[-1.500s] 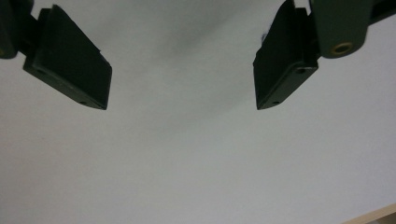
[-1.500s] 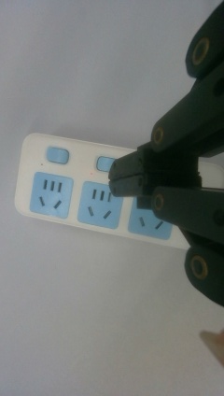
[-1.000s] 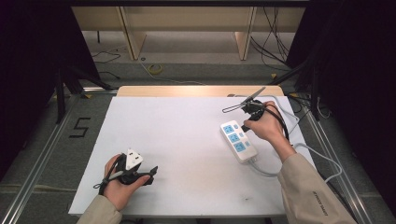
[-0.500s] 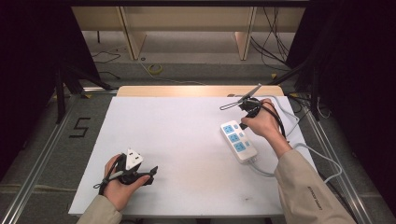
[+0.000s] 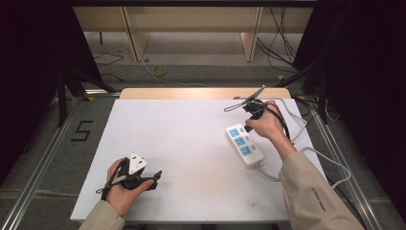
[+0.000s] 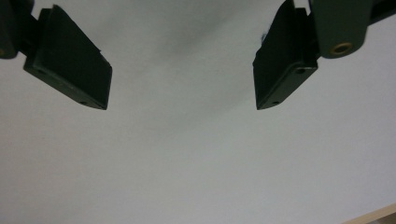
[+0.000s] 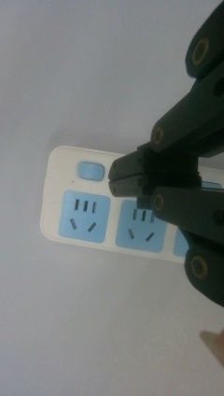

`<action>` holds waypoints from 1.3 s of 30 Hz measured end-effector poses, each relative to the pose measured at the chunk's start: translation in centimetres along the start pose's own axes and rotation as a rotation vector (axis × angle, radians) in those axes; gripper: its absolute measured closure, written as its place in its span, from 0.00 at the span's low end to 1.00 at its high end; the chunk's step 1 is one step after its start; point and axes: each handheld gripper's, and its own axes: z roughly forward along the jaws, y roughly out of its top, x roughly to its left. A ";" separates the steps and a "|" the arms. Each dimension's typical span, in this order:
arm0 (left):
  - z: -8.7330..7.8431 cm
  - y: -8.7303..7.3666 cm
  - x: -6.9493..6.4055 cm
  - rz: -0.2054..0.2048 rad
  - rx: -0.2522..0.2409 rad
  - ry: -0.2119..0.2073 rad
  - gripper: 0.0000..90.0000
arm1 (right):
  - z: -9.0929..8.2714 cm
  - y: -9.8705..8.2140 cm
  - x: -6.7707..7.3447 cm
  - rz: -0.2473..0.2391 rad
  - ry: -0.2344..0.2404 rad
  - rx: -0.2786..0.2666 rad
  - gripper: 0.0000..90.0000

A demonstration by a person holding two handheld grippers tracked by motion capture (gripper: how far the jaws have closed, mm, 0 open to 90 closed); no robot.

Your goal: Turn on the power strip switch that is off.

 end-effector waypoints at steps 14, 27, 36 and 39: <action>0.0 0.0 0.0 0.000 -0.001 -0.001 0.22 | 0.1 0.6 -0.3 0.009 -0.005 -0.003 1.00; 0.0 0.0 0.0 0.000 0.000 -0.002 0.22 | 0.8 1.2 -0.5 0.027 -0.007 0.002 1.00; 0.1 0.0 0.0 -0.002 -0.001 -0.003 0.22 | 1.2 1.4 -0.7 0.029 -0.004 0.006 1.00; 0.1 0.0 0.0 -0.001 -0.002 -0.003 0.22 | 1.3 1.4 -0.7 0.031 -0.005 0.008 1.00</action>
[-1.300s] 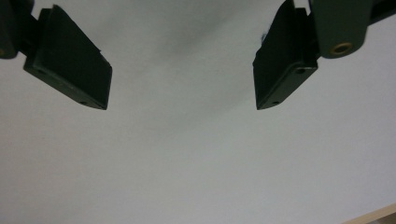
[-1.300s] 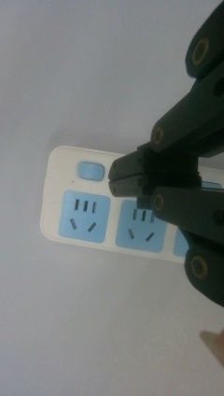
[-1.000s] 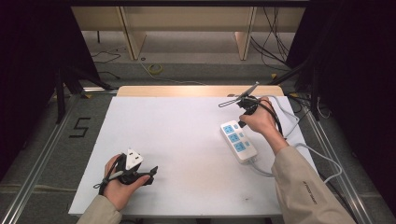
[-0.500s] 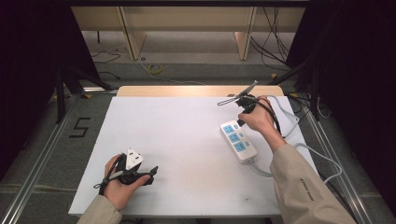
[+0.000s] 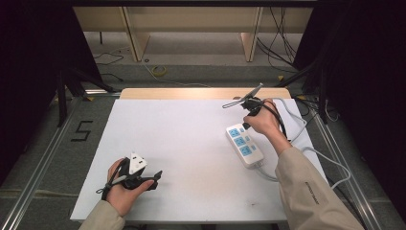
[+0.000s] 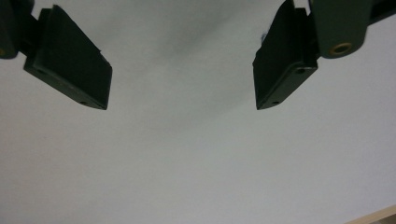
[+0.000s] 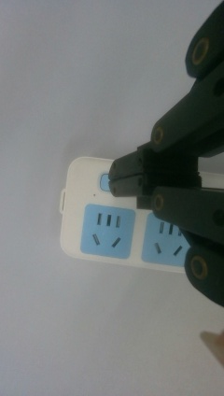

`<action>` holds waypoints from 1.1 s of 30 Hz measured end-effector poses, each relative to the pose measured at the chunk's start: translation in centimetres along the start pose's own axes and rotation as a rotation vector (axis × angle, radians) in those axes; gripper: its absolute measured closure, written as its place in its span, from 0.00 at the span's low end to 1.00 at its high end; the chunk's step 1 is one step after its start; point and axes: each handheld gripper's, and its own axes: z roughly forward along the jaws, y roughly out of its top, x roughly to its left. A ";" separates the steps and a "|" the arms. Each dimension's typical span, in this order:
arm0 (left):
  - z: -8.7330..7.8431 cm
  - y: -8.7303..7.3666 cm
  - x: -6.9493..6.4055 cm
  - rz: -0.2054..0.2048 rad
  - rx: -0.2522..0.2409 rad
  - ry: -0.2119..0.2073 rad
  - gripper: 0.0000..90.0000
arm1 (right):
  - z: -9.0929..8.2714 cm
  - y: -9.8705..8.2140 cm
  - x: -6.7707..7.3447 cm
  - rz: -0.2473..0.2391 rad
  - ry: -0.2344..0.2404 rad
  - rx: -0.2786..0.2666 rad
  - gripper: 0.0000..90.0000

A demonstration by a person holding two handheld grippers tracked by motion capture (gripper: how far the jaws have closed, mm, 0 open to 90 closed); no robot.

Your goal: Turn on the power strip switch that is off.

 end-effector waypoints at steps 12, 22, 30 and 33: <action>0.0 0.0 0.0 -0.001 0.000 -0.001 0.22 | 0.7 0.4 0.0 -0.001 0.001 -0.001 1.00; 0.0 0.0 0.0 0.000 0.002 -0.001 0.22 | 1.4 0.6 -0.1 0.003 0.005 -0.006 1.00; 0.0 0.0 0.0 -0.002 0.001 -0.002 0.22 | 1.8 0.8 -0.1 0.007 0.001 -0.005 1.00; 0.0 0.0 0.0 0.001 0.001 -0.002 0.22 | 1.9 0.8 -0.1 0.011 0.002 -0.005 1.00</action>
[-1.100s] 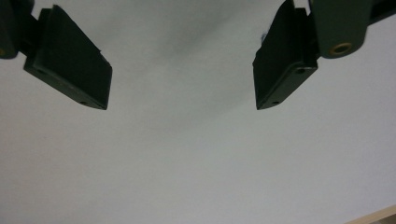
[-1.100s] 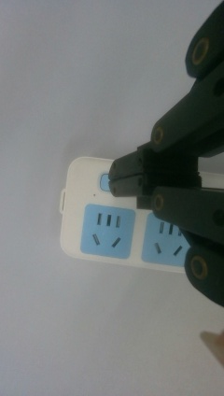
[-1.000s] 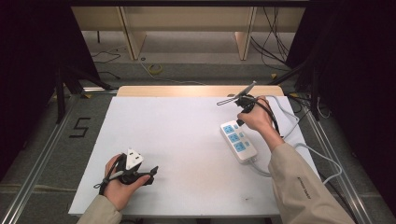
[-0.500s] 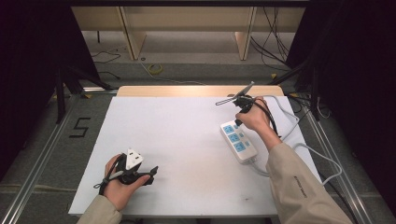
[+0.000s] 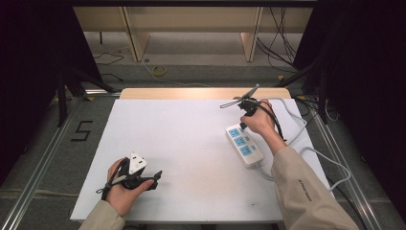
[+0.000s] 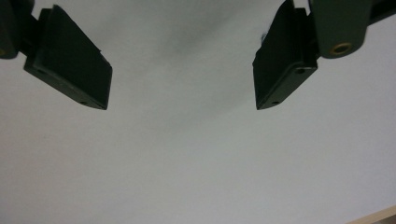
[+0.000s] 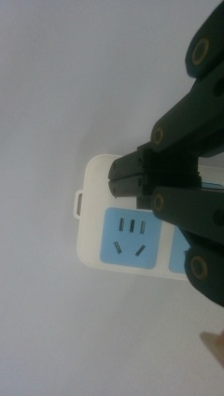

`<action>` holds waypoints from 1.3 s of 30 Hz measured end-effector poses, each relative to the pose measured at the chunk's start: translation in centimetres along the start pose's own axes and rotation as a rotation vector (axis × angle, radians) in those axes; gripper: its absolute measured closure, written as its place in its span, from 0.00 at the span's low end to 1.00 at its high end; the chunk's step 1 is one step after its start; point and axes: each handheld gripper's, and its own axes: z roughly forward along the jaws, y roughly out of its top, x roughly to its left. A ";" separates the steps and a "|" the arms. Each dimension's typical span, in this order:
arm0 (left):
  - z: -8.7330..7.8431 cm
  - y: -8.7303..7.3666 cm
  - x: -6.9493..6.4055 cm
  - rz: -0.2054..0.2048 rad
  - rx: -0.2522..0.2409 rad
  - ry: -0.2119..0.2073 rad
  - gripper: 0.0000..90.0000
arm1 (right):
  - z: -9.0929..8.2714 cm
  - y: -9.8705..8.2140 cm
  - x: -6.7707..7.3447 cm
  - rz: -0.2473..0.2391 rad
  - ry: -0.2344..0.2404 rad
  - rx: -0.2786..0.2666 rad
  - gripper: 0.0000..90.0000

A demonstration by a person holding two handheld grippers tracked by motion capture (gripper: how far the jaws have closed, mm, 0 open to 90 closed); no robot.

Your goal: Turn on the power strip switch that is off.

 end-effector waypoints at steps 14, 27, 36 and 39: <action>0.0 0.0 0.0 -0.003 0.000 0.001 0.22 | 0.6 0.1 0.0 -0.002 -0.003 0.001 1.00; 0.1 0.0 -0.1 -0.003 -0.001 0.000 0.22 | 0.8 0.2 0.2 -0.009 -0.021 0.007 1.00; 0.1 0.0 -0.1 0.000 0.001 -0.002 0.22 | 0.9 0.3 0.0 0.005 -0.011 0.014 1.00; 0.1 0.0 -0.2 0.000 0.000 -0.004 0.22 | 0.9 0.3 0.1 0.006 -0.014 0.019 1.00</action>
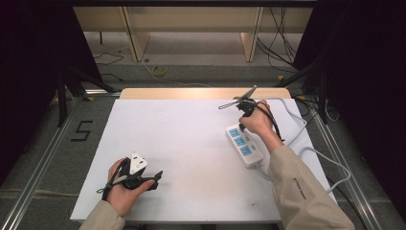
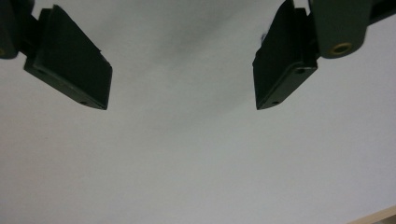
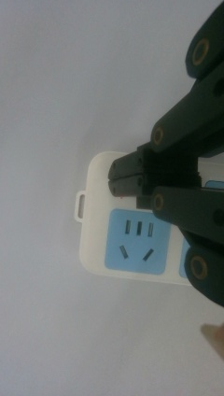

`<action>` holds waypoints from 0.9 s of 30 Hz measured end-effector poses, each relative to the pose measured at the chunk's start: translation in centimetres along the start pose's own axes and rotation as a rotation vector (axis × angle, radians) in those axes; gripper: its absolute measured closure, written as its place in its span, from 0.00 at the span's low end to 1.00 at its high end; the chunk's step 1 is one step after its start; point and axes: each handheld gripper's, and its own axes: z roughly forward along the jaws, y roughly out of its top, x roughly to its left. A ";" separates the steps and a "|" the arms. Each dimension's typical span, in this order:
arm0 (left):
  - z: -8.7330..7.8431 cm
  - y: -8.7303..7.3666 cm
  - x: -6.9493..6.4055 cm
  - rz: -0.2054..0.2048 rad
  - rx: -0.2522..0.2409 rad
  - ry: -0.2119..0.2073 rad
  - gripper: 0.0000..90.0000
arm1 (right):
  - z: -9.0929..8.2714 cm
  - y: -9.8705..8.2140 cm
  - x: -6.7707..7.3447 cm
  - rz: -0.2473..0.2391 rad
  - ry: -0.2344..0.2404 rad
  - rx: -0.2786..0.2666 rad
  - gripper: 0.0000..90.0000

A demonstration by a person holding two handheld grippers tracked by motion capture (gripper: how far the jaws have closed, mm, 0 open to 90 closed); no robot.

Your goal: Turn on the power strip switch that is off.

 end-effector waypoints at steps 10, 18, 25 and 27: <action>0.0 0.0 0.0 -0.001 0.000 0.000 0.22 | 0.1 0.0 0.0 0.001 0.028 0.013 1.00; 0.0 -0.1 0.1 -0.001 0.004 0.001 0.22 | 0.1 -0.1 -0.2 0.000 0.048 0.007 1.00; 0.1 -0.1 0.2 -0.004 0.004 0.000 0.22 | -0.3 -0.5 -0.3 -0.004 0.037 -0.025 1.00; 0.0 -0.1 0.1 -0.003 0.004 0.002 0.22 | -0.6 -0.5 -0.2 -0.001 0.035 -0.047 1.00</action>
